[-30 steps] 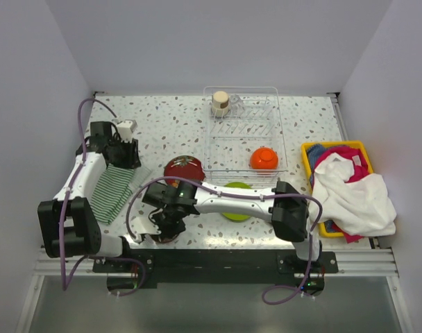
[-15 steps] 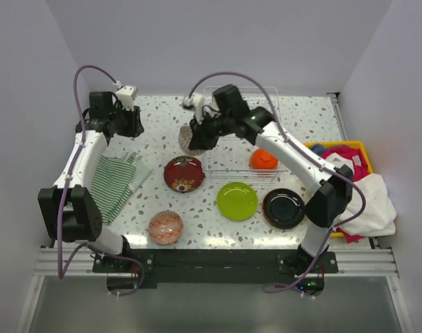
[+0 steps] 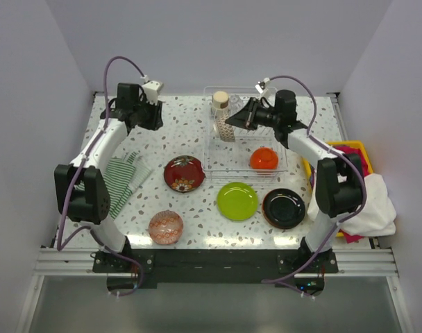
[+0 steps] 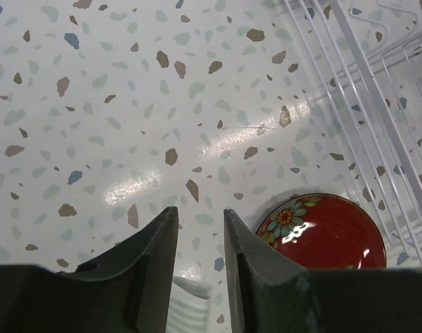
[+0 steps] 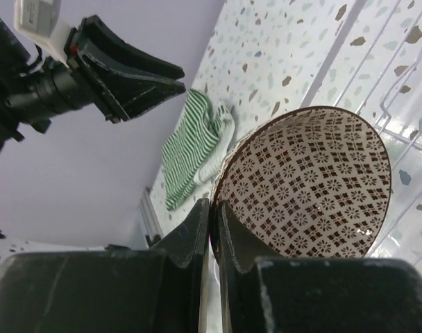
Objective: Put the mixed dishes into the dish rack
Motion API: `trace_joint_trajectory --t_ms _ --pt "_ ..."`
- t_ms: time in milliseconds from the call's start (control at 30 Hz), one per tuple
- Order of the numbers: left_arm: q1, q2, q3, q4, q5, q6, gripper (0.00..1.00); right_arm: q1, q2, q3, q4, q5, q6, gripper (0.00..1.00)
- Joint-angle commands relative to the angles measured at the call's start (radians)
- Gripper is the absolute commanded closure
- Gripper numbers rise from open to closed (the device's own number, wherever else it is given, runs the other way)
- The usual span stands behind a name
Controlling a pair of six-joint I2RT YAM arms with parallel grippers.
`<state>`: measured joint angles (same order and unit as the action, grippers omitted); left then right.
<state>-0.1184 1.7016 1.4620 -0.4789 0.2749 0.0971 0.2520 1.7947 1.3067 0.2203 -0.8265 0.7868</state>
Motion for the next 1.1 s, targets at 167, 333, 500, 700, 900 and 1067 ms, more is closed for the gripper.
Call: trace_joint_trajectory --t_ms 167,333,500,700,900,1067 --pt "-0.004 0.089 0.092 0.006 -0.091 0.044 0.62 -0.059 0.069 -0.149 0.53 -0.017 0.405 1.0" --pt "-0.017 0.104 0.092 0.014 -0.106 0.047 0.62 -0.057 0.089 -0.172 0.501 -0.01 0.41 1.0" --pt "-0.02 0.109 0.075 0.019 -0.115 0.049 0.62 -0.057 0.109 -0.199 0.487 -0.008 0.419 1.0" --pt "-0.02 0.113 0.075 0.025 -0.12 0.046 0.62 -0.057 0.124 -0.224 0.447 -0.002 0.396 1.0" --pt "-0.021 0.125 0.078 0.034 -0.121 0.043 0.62 -0.057 0.127 -0.231 0.375 0.0 0.344 1.0" --pt "-0.021 0.144 0.086 0.039 -0.109 0.033 0.62 -0.057 0.115 -0.208 0.171 0.016 0.2 1.0"
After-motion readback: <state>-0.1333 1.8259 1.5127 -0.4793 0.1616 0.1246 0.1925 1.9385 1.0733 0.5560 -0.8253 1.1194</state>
